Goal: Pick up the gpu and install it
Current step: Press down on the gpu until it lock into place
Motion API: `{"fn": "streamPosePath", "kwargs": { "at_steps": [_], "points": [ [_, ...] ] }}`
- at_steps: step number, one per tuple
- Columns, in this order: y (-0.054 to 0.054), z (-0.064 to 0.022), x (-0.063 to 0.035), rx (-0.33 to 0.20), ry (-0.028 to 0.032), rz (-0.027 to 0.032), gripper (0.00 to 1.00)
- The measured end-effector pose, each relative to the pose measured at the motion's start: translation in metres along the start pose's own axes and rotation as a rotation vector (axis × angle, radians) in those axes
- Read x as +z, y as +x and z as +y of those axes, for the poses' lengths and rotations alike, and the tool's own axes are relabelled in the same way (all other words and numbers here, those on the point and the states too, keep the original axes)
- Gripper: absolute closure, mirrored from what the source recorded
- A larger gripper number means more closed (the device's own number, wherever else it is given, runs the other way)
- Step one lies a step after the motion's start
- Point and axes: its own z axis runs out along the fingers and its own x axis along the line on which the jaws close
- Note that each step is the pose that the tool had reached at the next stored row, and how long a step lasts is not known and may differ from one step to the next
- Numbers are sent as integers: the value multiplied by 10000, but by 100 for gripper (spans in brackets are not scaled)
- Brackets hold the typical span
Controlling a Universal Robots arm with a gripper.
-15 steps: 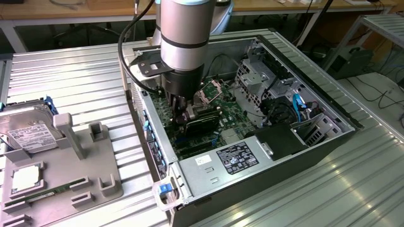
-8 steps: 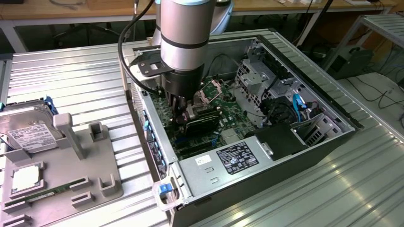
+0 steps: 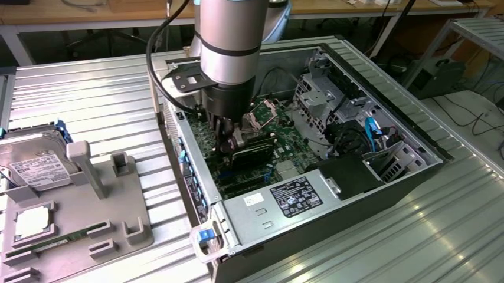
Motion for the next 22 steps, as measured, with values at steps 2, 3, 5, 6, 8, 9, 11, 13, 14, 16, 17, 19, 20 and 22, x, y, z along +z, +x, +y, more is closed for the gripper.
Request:
{"fn": "streamPosePath", "kwargs": {
  "at_steps": [2,3,5,6,8,9,11,13,14,16,17,19,20,22],
  "points": [
    [0,0,-43,1,26,16,89],
    [1,-1,-66,0,38,22,89],
    [1,-1,-111,1,51,37,89],
    [1,-1,-127,2,54,65,89],
    [1,-1,-128,0,62,113,89],
    [1,-1,-129,-6,-88,147,89],
    [1,-4,-129,-22,-494,173,89],
    [1,-8,-129,-40,-917,200,89],
    [1,-11,-130,-47,-1085,210,89],
    [-2,-18,-129,-59,-1364,235,89],
    [-5,-23,-129,-62,-1455,244,89],
    [-19,-38,-130,-68,-1604,268,89],
    [-29,-51,-132,-68,-1657,292,89],
    [-38,-68,-138,-70,-1725,306,89]
  ]
}}
